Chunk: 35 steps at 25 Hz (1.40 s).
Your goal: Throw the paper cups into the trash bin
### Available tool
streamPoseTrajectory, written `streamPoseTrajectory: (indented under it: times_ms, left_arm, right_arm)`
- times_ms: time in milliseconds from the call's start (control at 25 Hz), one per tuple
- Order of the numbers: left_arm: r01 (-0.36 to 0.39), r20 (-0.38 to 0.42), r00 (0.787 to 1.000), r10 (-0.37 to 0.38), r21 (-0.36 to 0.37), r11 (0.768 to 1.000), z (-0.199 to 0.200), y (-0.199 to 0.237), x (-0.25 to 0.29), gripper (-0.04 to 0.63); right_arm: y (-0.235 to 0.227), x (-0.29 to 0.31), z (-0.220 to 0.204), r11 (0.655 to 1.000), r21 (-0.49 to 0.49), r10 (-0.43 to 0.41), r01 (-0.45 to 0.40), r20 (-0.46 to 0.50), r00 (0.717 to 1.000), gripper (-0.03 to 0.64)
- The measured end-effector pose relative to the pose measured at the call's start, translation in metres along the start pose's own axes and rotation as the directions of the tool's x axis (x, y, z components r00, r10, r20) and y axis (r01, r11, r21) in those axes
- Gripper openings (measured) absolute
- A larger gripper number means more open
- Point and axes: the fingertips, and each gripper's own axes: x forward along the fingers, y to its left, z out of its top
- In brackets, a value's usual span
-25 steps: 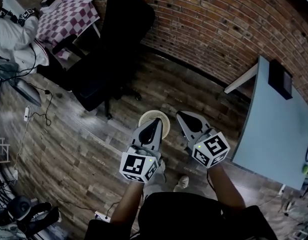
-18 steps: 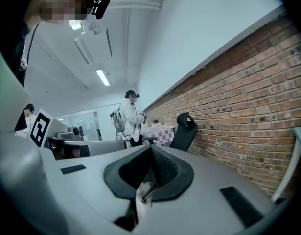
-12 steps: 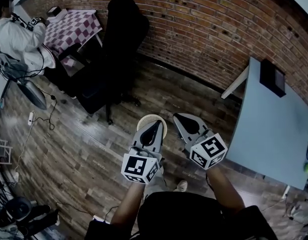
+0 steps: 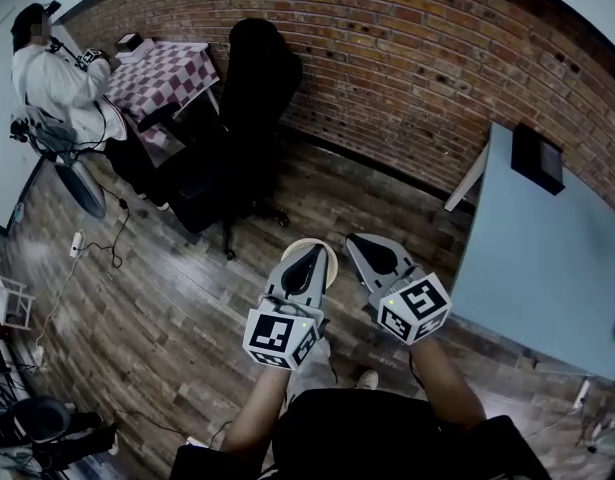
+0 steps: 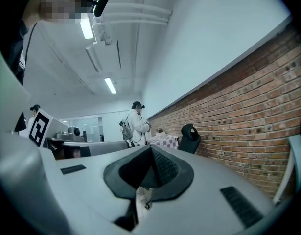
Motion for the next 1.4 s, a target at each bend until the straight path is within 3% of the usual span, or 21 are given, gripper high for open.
streamPoseTrajectory:
  times_ms: [400, 960, 1400]
  left_arm:
    - [-0.009, 0.039, 0.999, 0.007, 0.029, 1.0, 0.012, -0.052, -0.046, 0.009]
    - [-0.04, 0.055, 0.998, 0.036, 0.064, 0.997, 0.014, -0.115, -0.092, 0.009]
    - [-0.088, 0.057, 0.995, 0.086, 0.036, 0.995, 0.008, -0.135, -0.117, 0.009]
  right_arm:
    - [0.029, -0.064, 0.009, 0.997, -0.083, -0.002, 0.002, 0.0, 1.0, 0.005]
    - [0.064, -0.135, 0.011, 0.993, -0.114, 0.026, -0.024, 0.01, 1.0, 0.005]
    - [0.084, -0.159, 0.01, 0.992, -0.113, 0.049, -0.046, 0.021, 0.999, 0.005]
